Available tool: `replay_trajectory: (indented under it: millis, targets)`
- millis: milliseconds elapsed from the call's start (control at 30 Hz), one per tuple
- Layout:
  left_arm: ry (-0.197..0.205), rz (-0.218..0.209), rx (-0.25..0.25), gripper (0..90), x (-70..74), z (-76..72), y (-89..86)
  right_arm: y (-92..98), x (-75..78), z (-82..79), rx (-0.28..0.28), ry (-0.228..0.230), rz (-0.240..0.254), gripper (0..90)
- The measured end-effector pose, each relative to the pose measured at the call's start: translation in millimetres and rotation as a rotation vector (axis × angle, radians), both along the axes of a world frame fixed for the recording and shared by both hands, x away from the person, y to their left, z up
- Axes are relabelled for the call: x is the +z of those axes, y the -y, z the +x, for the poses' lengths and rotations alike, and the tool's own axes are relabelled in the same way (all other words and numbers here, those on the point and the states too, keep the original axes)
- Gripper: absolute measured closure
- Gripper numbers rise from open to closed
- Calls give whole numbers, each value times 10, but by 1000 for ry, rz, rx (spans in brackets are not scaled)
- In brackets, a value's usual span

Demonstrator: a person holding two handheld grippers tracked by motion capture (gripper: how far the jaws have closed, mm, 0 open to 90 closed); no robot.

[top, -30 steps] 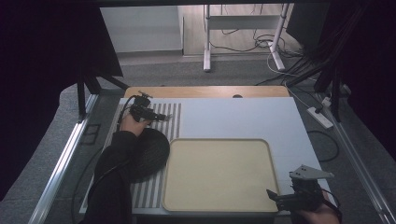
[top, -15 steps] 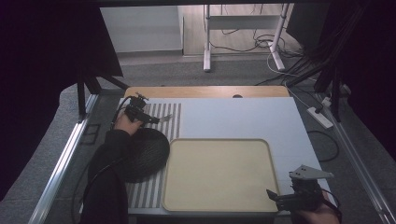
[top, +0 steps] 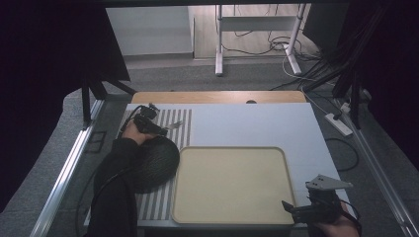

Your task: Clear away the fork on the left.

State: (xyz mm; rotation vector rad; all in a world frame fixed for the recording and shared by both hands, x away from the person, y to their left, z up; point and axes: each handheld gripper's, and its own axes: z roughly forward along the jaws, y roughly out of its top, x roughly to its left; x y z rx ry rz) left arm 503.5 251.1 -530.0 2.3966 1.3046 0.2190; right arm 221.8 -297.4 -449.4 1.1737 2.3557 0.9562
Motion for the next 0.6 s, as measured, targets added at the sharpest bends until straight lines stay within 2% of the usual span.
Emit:
replay_trajectory:
  millis: [33,67,100,133,167,233,300,400,433,600]
  targets:
    - [0,0,0,97,0,0,0,0,0,0,0,0,0,0]
    - [8,0,-15,97,13,-15,-3,0,0,0,0,-1,0,0]
    - [9,-3,-25,152,25,-24,-8,-2,-1,0,1,-1,-1,0]
    - [11,-3,-35,248,40,-31,-16,-4,-2,1,3,0,-1,0]
    - [11,-3,-37,248,49,-35,-26,-4,-2,1,3,0,-1,0]
    - [13,-8,-40,321,62,-35,-54,-8,-3,-1,5,-1,-2,0]
    - [19,-9,-49,469,75,-40,-74,-12,-3,-3,9,-3,-6,0]
    - [37,-4,-53,503,83,-51,-90,-13,-4,-1,10,-5,-9,0]
    - [40,-7,-79,719,85,-60,-101,-14,-5,0,11,-6,-9,0]
    - [46,-29,-108,763,76,-75,-132,-12,-6,0,9,-5,-7,0]
